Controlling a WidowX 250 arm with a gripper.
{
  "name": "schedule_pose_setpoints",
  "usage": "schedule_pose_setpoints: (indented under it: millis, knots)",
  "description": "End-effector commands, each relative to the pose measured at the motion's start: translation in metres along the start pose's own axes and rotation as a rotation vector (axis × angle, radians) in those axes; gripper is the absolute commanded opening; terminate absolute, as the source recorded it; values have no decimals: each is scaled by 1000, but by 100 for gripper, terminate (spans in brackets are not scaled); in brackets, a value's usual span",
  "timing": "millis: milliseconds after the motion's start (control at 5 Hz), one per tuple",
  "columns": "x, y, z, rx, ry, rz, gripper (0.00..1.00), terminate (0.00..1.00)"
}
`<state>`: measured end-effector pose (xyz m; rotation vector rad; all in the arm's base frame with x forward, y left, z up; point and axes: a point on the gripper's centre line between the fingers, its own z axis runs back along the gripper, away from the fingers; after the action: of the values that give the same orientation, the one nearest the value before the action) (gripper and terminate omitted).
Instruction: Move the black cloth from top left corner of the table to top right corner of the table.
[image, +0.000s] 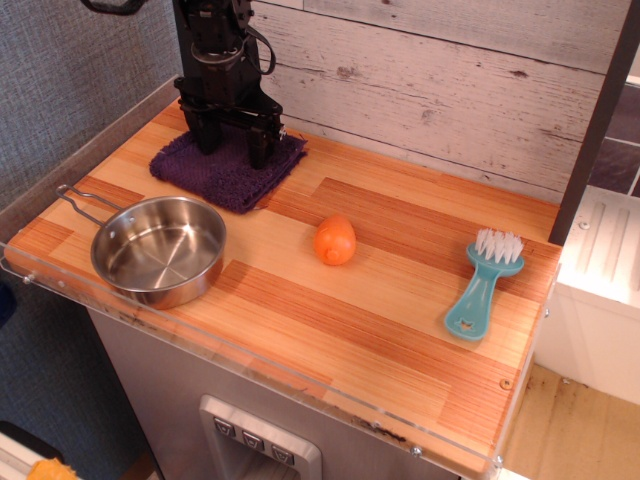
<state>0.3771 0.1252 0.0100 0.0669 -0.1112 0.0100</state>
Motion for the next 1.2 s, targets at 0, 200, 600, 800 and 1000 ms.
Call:
schedule_pose_setpoints:
  millis: [0,200,600,800,1000]
  knots:
    - [-6,-28,-7,-89,47,45,100,0]
    - [5,-64,0,-112,42,79,100,0]
    - [17,-149,11,-90,28,13,100,0]
    - [19,-181,13,-72,24,-7,100,0]
    - [20,-223,21,-55,12,-12,100,0]
